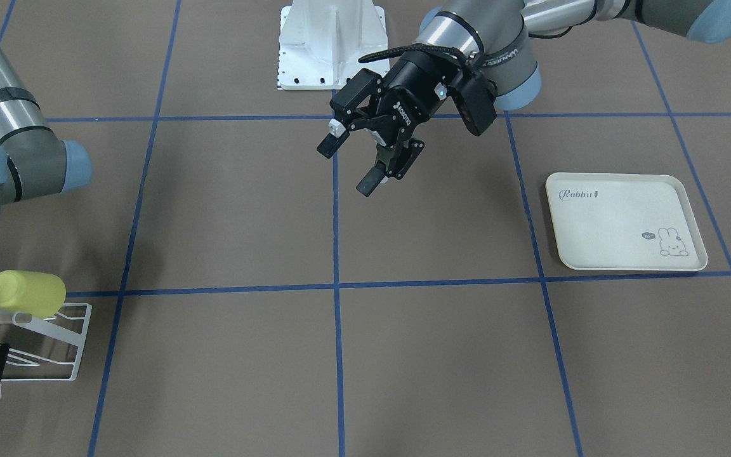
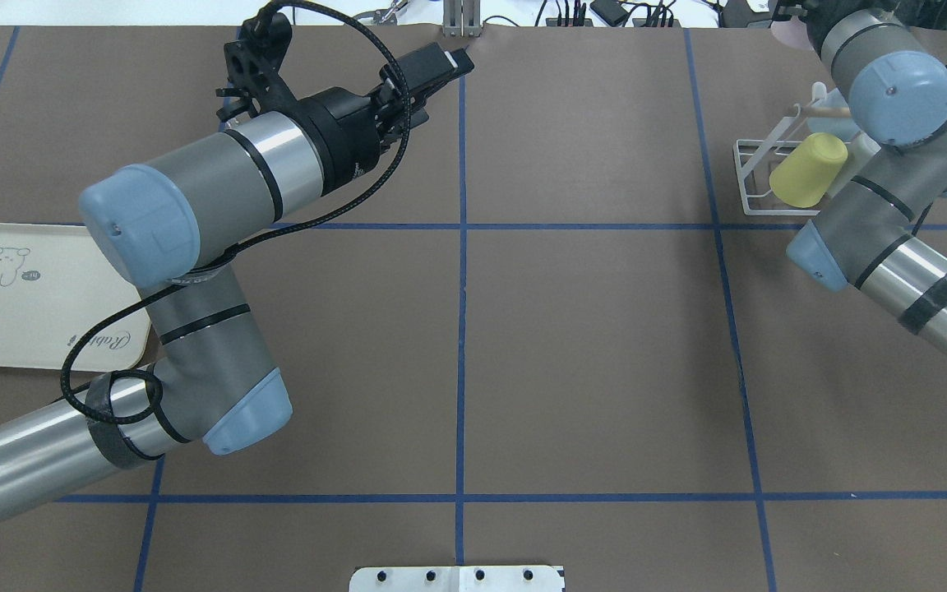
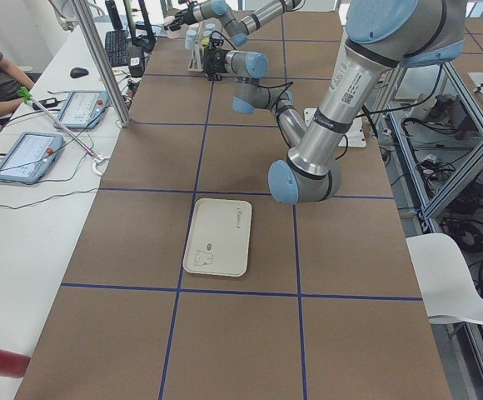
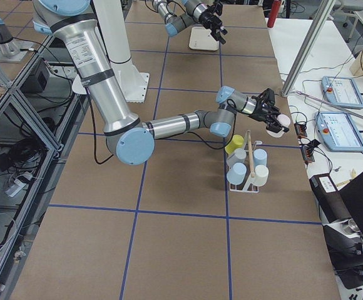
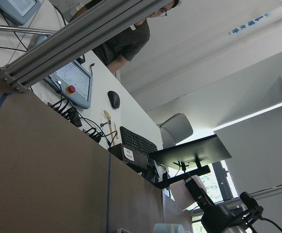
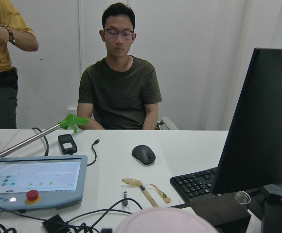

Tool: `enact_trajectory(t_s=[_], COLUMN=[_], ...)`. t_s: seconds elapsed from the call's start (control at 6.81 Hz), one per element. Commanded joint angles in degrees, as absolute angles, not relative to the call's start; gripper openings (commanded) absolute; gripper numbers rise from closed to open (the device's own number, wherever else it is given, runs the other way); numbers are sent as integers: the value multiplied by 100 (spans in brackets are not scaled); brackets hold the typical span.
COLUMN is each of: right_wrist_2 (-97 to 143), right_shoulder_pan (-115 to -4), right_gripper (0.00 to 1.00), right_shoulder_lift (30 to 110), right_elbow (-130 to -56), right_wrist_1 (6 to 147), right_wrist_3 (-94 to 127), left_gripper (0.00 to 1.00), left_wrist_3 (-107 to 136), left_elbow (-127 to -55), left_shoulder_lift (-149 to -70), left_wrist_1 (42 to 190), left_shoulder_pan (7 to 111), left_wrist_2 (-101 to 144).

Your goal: Transfer IKEA cup to right arm and place on rack

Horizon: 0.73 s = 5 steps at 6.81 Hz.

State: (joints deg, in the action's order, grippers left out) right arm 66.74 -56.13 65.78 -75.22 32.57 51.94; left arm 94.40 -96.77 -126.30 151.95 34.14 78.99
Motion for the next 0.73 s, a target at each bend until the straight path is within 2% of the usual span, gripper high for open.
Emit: enact_trajectory(t_s=[0.0,0.59], right_wrist_2=[6680,6680], right_shoulder_pan=[-5616,-5467], right_gripper=[0,0], right_shoulder_lift=[6942,7181], right_elbow=[-7795,-7989], right_wrist_1=[3243,3252], right_wrist_3=[5071,5124], left_gripper=[100,100], left_wrist_3=[9439,9439], left_elbow=[-9677,-9677], left_shoulder_lift=[-12621,-12612], left_wrist_1=[15196,15196], left_shoulder_pan=[3410,3384], left_wrist_2=[7901,7901])
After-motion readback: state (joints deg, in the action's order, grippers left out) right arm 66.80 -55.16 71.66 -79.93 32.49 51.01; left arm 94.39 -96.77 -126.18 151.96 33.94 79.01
